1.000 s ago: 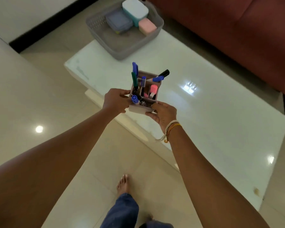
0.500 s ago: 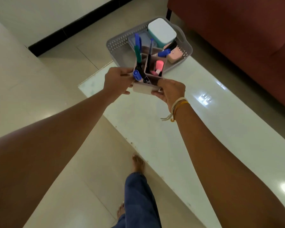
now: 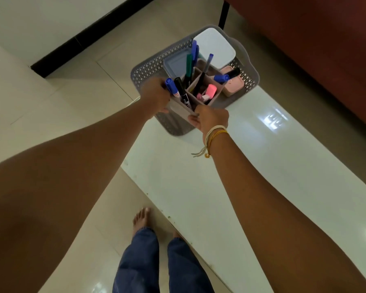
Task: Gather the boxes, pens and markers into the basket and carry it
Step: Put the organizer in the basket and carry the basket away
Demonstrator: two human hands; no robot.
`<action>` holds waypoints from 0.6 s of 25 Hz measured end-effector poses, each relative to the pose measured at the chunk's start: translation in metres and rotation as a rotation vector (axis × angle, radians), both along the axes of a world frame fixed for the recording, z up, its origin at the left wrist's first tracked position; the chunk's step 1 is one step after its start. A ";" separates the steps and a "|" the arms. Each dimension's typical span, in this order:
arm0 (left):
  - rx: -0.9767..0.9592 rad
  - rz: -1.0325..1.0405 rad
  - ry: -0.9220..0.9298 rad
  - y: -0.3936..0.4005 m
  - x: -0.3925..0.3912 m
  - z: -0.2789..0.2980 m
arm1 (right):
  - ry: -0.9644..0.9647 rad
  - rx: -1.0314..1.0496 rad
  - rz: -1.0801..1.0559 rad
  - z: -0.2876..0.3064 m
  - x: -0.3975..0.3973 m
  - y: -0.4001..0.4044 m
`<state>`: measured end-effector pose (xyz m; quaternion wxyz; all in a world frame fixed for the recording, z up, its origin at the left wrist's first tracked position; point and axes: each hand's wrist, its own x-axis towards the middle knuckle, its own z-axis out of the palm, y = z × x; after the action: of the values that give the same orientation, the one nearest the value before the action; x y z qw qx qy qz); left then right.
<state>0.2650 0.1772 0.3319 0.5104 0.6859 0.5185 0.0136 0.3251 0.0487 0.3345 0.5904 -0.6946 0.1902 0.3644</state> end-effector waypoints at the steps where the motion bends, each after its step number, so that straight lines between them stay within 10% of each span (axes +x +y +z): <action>1: 0.070 -0.048 0.020 0.002 0.006 -0.003 | 0.004 -0.014 -0.003 -0.003 0.000 0.000; 11: 0.325 -0.419 -0.072 0.000 0.010 -0.045 | -0.263 -0.286 -0.069 -0.028 -0.027 0.000; 15: 0.504 -0.543 -0.028 0.019 -0.014 -0.044 | 0.005 -0.267 -0.282 -0.040 -0.057 0.024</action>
<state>0.2508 0.1957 0.2879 0.3178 0.9023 0.2911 0.0143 0.2679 0.0730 0.2942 0.5380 -0.7323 0.3336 0.2511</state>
